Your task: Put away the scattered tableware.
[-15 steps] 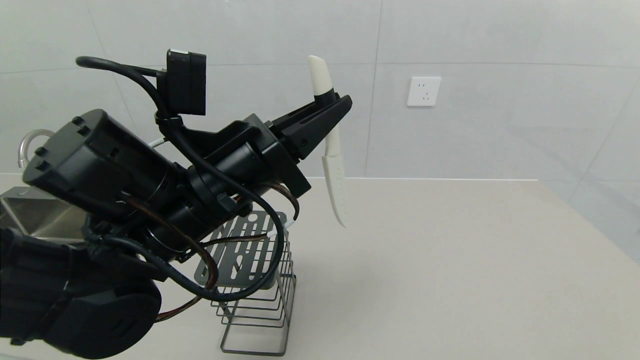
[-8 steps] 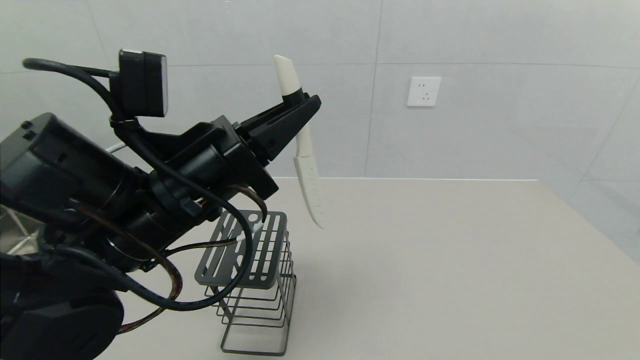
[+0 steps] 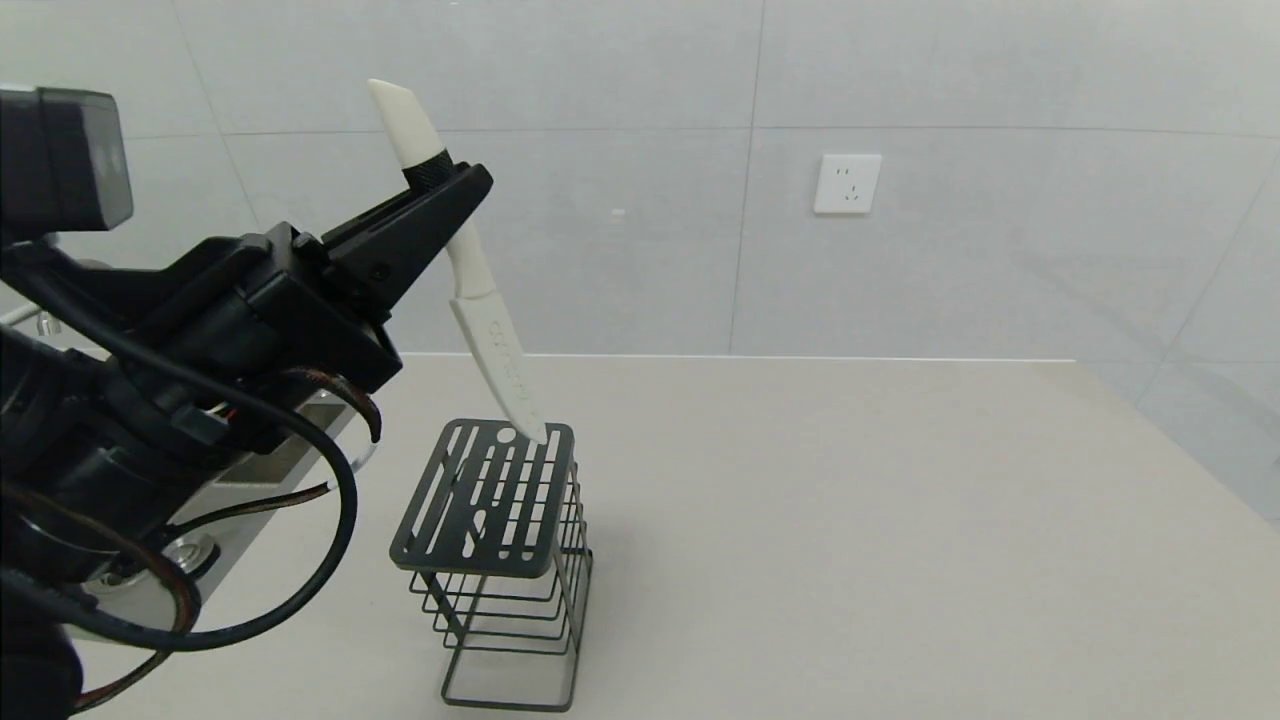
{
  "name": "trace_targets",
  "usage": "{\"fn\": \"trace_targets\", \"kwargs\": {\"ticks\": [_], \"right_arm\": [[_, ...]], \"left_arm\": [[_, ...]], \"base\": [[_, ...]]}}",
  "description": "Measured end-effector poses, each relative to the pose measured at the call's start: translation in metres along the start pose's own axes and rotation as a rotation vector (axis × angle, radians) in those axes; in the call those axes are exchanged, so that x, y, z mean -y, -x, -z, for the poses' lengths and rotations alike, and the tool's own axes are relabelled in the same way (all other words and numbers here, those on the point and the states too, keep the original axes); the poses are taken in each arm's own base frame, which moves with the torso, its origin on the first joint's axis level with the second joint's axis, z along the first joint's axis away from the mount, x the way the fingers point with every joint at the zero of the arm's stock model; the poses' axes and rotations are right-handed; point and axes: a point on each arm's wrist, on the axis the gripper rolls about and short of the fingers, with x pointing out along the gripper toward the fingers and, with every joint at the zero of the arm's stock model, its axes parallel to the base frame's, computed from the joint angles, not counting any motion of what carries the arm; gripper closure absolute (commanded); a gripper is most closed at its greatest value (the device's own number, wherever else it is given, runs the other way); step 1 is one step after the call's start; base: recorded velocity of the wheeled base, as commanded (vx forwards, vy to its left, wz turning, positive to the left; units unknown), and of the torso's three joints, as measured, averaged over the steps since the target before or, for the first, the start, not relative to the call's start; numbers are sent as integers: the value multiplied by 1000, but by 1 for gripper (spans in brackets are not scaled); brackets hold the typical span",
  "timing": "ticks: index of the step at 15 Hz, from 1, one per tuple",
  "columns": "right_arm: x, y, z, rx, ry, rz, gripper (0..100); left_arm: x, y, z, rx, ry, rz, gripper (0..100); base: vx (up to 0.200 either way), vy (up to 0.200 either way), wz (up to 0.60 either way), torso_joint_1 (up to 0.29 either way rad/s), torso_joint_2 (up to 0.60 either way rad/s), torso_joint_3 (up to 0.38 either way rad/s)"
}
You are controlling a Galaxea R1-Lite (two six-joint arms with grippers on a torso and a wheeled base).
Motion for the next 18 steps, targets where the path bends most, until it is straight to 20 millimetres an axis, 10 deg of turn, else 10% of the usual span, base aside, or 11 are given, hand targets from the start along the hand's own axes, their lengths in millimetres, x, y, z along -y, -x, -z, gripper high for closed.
{"fn": "trace_targets", "kwargs": {"ticks": [10, 18], "right_arm": [[3, 0, 5, -41, -63, 139, 100], [3, 0, 5, -41, -62, 140, 100]], "left_arm": [[-4, 21, 13, -160, -135, -59, 100], [28, -18, -19, -216, -231, 67, 100]], "base": [[0, 0, 0, 0, 0, 0], [0, 0, 0, 0, 0, 0]]}}
